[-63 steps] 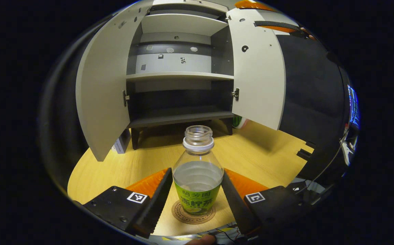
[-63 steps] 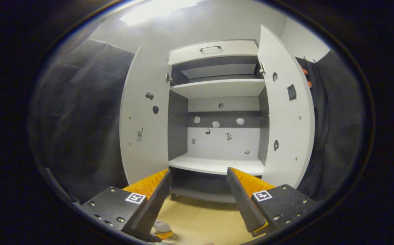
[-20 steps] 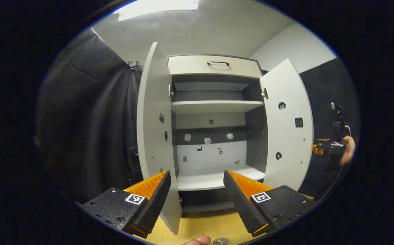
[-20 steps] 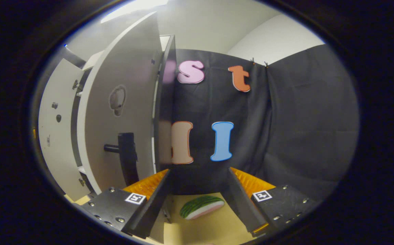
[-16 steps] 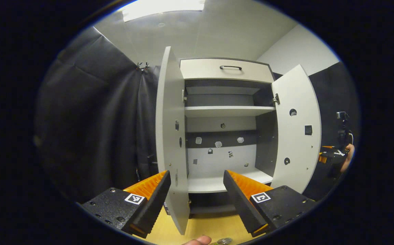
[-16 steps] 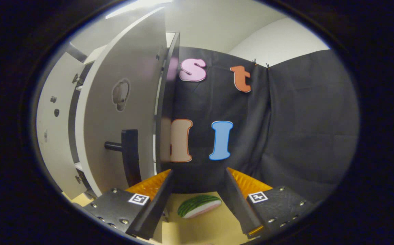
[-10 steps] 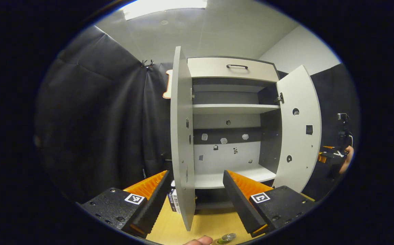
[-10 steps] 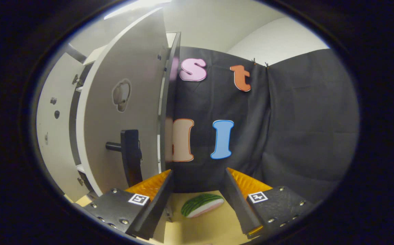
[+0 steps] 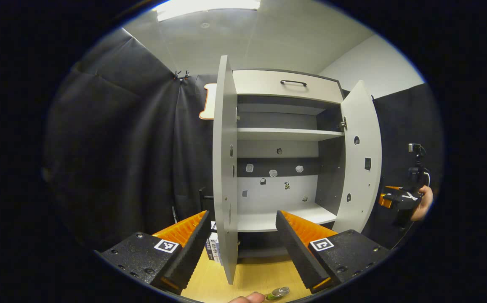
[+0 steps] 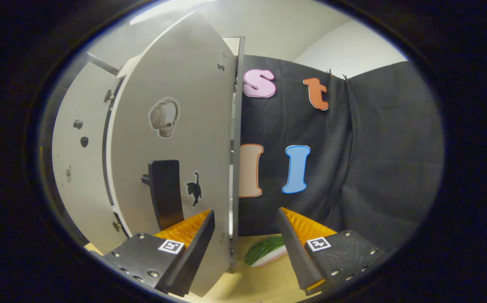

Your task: Grasp the bottle in the cabinet with the left hand and place it on the coaster, then close the right door with the right hand and the left door with the left hand.

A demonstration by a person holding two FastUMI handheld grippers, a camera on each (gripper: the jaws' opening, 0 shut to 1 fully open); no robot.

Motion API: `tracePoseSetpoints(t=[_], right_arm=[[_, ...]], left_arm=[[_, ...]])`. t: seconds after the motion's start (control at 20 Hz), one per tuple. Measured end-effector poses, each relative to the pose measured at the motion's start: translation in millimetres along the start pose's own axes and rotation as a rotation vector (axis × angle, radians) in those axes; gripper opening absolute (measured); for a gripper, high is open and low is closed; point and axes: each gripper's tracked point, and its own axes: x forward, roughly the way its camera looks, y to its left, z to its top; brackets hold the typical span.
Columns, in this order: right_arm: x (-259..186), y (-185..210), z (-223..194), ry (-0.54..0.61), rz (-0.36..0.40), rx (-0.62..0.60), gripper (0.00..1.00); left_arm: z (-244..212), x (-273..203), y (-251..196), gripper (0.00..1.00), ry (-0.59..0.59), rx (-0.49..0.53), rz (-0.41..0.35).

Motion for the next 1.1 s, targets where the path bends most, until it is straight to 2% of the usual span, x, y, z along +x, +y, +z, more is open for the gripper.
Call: tracePoseSetpoints(t=[0.25, 0.7, 0.8, 0.95, 1.0, 1.1], right_arm=[[5.1, 27.4, -0.6, 0.008, 0.041, 0.005, 0.9], [15.8, 77.4, -15.2, 0.038, 0.131, -0.011, 0.91], [15.9, 86.5, -17.6, 0.04, 0.137, -0.008, 0.96], [17.9, 96.6, -17.0, 0.045, 0.141, 0.016, 0.91], [16.7, 99.5, -16.5, 0.042, 0.146, 0.023, 0.94], [15.2, 104.5, -15.5, 0.04, 0.152, 0.033, 0.91]], left_arm=[[-6.8, -1.8, 14.7, 0.98, 0.019, -0.01, 0.007], [-16.3, -1.3, 41.0, 0.98, 0.016, -0.009, 0.069], [-18.4, -3.9, 47.3, 0.98, 0.019, -0.006, 0.083], [-20.5, -7.4, 62.7, 0.98, 0.023, -0.003, 0.112], [-19.6, -10.6, 67.3, 0.98, 0.023, -0.005, 0.121], [-20.9, -19.6, 76.0, 0.98, 0.024, -0.008, 0.137]])
